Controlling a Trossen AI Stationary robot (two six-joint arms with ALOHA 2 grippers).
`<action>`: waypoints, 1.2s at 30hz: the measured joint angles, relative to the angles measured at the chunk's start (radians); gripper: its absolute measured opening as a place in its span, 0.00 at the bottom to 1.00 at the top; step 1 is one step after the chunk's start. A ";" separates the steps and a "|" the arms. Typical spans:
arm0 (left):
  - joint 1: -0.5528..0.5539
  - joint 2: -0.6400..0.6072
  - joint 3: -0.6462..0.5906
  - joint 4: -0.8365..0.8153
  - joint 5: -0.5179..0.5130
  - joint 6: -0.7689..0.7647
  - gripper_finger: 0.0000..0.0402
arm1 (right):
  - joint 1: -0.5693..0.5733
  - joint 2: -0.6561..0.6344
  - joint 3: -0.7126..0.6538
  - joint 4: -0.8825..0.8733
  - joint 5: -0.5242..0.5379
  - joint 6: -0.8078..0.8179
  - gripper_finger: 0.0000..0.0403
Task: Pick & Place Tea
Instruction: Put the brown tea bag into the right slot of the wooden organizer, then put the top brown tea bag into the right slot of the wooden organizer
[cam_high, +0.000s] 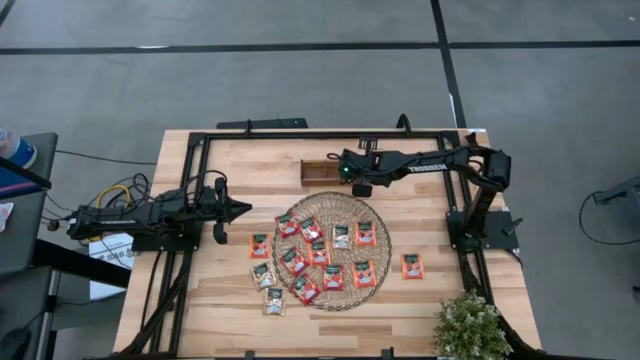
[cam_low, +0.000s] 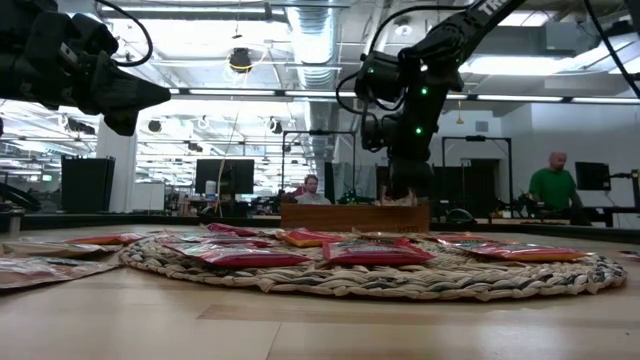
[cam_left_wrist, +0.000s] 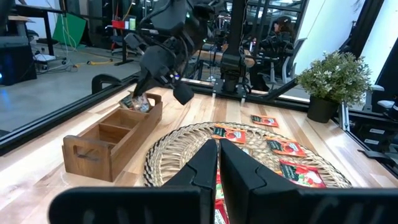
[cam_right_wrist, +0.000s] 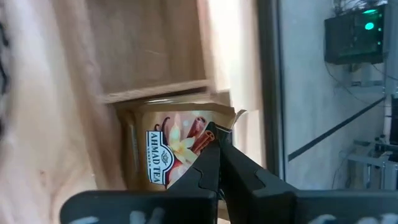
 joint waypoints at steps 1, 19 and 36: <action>0.000 0.000 0.000 0.000 0.000 0.000 0.02 | 0.004 0.000 0.000 0.000 0.000 0.000 0.00; 0.000 0.000 0.000 0.000 0.000 0.000 0.02 | 0.001 -0.002 0.000 -0.009 0.003 0.051 0.11; 0.000 0.000 0.000 0.000 0.000 0.000 0.02 | 0.038 -0.003 0.033 -0.063 0.117 -0.027 0.28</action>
